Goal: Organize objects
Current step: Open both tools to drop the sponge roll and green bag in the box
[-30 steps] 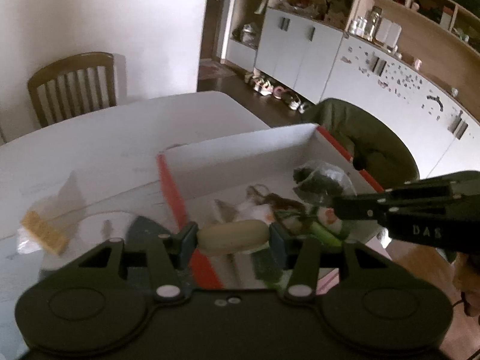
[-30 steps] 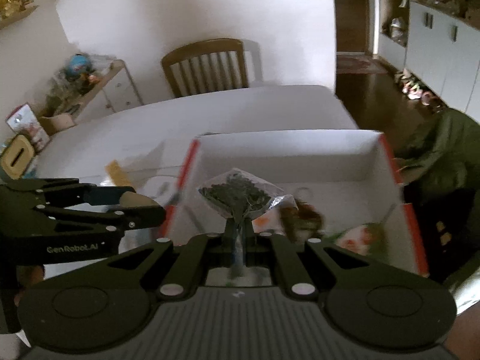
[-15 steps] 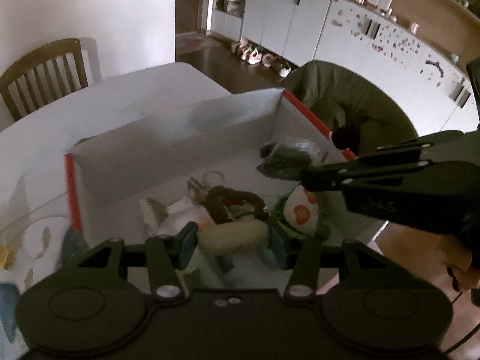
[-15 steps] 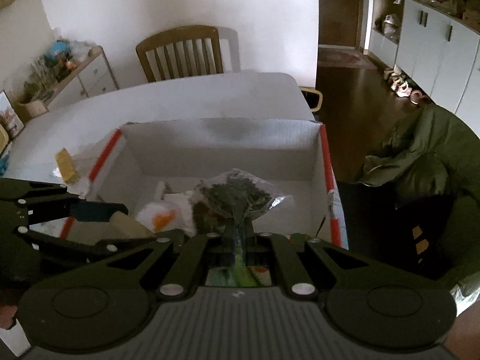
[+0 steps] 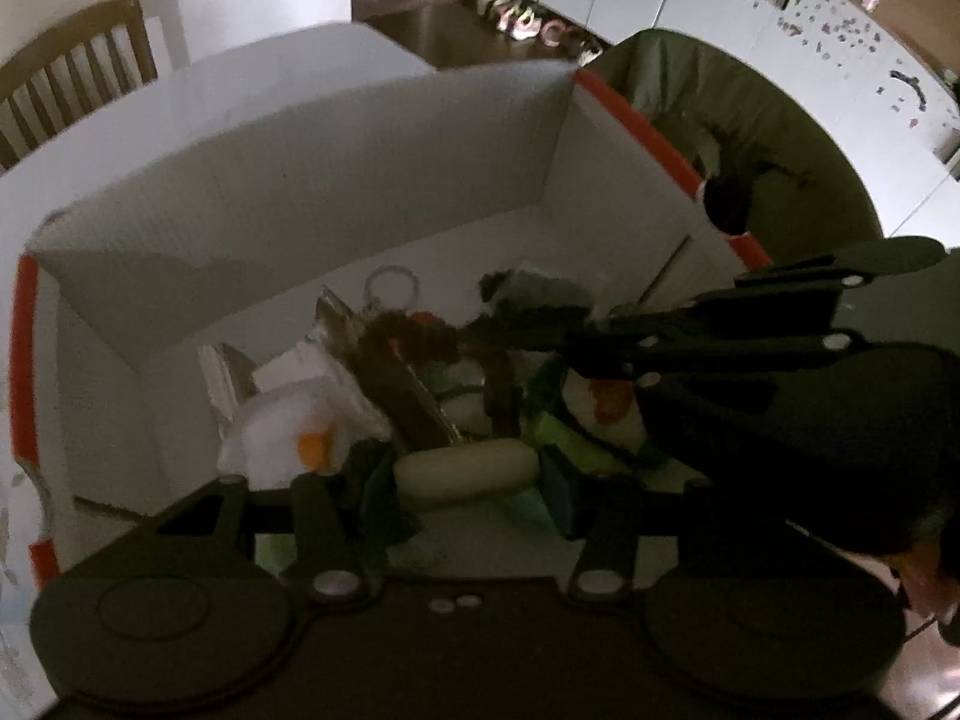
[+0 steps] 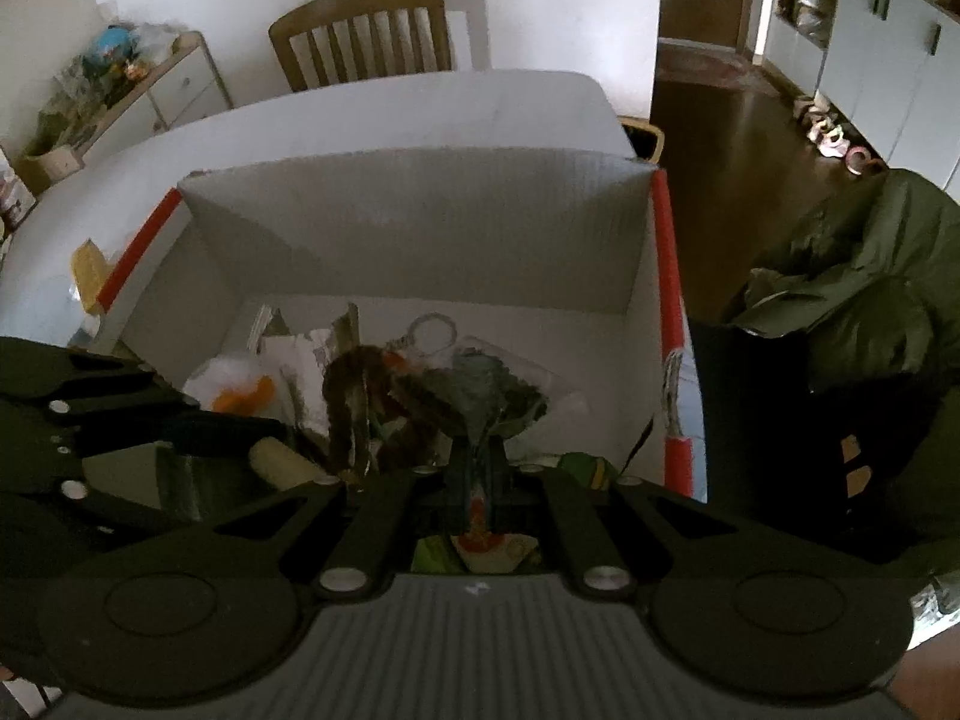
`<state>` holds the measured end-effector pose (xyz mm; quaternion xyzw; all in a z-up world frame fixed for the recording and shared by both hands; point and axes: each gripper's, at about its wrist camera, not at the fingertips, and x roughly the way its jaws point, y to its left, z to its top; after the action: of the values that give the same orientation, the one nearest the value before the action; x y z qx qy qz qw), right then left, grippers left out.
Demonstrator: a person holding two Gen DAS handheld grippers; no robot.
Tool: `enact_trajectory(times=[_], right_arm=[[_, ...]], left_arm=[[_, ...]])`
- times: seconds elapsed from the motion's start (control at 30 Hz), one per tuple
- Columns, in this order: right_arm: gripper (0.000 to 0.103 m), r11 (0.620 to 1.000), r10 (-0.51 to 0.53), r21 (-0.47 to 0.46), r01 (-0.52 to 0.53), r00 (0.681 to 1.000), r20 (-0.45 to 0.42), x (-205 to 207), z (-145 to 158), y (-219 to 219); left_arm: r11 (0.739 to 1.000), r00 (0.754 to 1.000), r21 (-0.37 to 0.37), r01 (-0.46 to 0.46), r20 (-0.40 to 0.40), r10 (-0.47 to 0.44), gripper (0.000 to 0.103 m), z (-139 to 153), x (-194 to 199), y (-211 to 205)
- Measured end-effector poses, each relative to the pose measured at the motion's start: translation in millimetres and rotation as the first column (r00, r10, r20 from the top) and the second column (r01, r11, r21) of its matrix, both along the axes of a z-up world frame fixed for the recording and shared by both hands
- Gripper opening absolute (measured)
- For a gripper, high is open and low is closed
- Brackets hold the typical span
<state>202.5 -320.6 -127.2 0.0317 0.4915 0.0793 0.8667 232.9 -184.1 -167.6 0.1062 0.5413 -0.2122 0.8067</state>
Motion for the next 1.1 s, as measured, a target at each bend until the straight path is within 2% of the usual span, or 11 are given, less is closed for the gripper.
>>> enact_trajectory(times=[0.13, 0.4, 0.5, 0.53, 0.6, 0.63, 0.73, 0.93, 1.1], right_arm=[[0.004, 1.000, 0.002, 0.012, -0.001, 1.000, -0.015, 0.7, -3.4, -0.7], [0.005, 0.999, 0.010, 0.051, -0.009, 1.000, -0.014, -6.6, 3.1, -10.5], [0.006, 0.998, 0.009, 0.070, -0.008, 1.000, -0.012, -11.0, 6.8, -14.6], [0.006, 0.997, 0.011, 0.074, -0.010, 1.000, -0.011, -12.4, 7.9, -15.9], [0.006, 0.997, 0.010, 0.073, -0.010, 1.000, -0.006, -15.7, 10.2, -17.1], [0.006, 0.998, 0.006, 0.070, -0.006, 1.000, 0.000, -17.4, 11.7, -17.8], [0.010, 0.996, 0.000, 0.086, -0.001, 1.000, 0.012, -22.1, 16.2, -22.1], [0.029, 0.993, -0.010, 0.122, 0.005, 0.999, 0.044, -33.4, 26.5, -29.7], [0.031, 0.991, -0.006, 0.133, -0.004, 0.998, 0.070, -44.0, 37.6, -30.8]], left_arm=[[1.000, 0.998, 0.000, -0.022, -0.055, 0.022, 0.050, -6.5, 6.4, 0.2], [0.999, 0.997, 0.022, -0.031, -0.077, 0.032, 0.051, -12.7, 9.5, -7.0], [0.999, 0.996, 0.010, -0.049, -0.075, 0.050, 0.054, -10.9, 8.6, -5.4], [0.999, 0.996, 0.004, -0.054, -0.075, 0.054, 0.059, -10.5, 8.0, -4.6], [0.998, 0.996, 0.003, -0.059, -0.063, 0.059, 0.069, -9.1, 6.1, -3.4], [0.998, 0.997, 0.002, -0.060, -0.053, 0.060, 0.071, -7.7, 4.3, -3.9], [0.998, 0.997, -0.020, -0.067, -0.040, 0.066, 0.072, -2.7, -1.6, -1.9], [0.996, 0.997, -0.050, -0.081, 0.007, 0.081, 0.075, 10.1, -15.0, 3.8], [0.993, 0.993, -0.085, -0.084, 0.077, 0.090, 0.079, 34.0, -32.9, 10.7]])
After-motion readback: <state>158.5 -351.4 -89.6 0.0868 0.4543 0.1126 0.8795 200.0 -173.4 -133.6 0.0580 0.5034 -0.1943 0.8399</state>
